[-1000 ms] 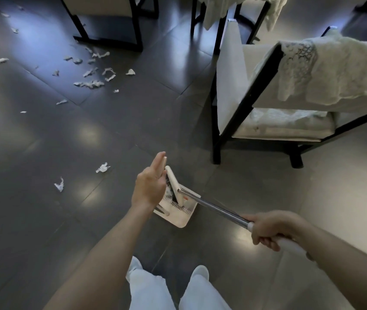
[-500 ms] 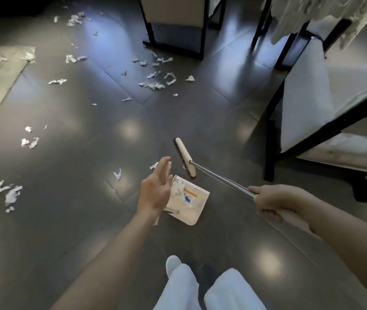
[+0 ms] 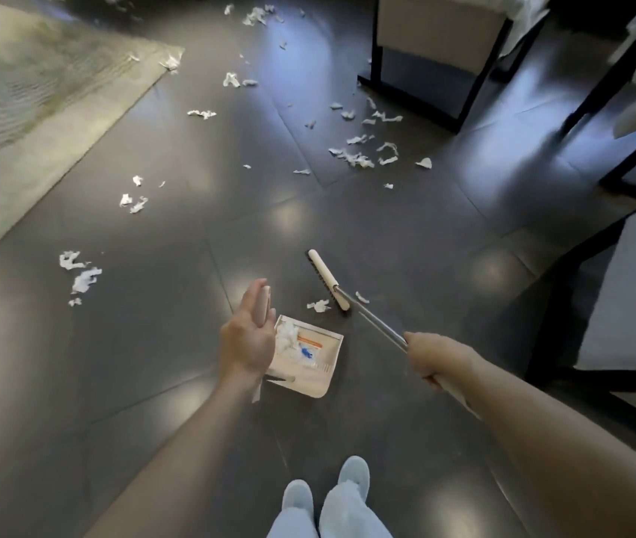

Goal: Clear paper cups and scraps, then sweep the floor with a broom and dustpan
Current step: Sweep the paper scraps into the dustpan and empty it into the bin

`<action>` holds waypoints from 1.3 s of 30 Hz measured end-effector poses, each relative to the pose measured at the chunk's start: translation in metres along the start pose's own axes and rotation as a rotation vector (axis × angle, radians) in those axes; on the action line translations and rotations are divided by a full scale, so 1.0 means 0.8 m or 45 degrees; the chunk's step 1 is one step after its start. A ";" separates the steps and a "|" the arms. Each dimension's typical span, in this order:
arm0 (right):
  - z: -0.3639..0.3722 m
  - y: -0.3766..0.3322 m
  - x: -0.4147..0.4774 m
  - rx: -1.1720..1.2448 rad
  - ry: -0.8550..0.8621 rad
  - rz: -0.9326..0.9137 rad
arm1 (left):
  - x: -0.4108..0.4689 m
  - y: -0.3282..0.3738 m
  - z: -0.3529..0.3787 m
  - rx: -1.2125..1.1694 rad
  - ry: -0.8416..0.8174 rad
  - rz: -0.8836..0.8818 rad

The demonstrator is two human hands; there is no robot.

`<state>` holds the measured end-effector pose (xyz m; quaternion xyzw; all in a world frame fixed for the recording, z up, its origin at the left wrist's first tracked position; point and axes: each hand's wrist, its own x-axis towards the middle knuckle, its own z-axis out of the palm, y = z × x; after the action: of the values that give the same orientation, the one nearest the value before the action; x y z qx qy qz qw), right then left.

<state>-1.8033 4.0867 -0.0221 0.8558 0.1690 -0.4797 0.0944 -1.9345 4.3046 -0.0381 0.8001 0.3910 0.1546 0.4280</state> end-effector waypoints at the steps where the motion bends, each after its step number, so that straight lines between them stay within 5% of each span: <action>1: 0.001 -0.002 0.008 -0.045 -0.013 -0.012 | 0.013 0.004 0.002 0.022 0.001 0.001; 12: -0.013 0.012 -0.011 -0.157 -0.165 -0.143 | 0.049 0.008 -0.008 0.038 0.022 0.033; 32: -0.038 -0.030 0.048 0.142 0.044 0.326 | 0.109 -0.009 -0.003 0.019 -0.365 0.191; 39: 0.012 -0.089 0.011 0.013 -0.195 0.144 | 0.117 0.004 -0.003 0.061 -0.399 0.178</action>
<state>-1.8334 4.1512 -0.0346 0.8253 0.1103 -0.5385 0.1296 -1.8738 4.3758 -0.0419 0.8496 0.2665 0.0478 0.4527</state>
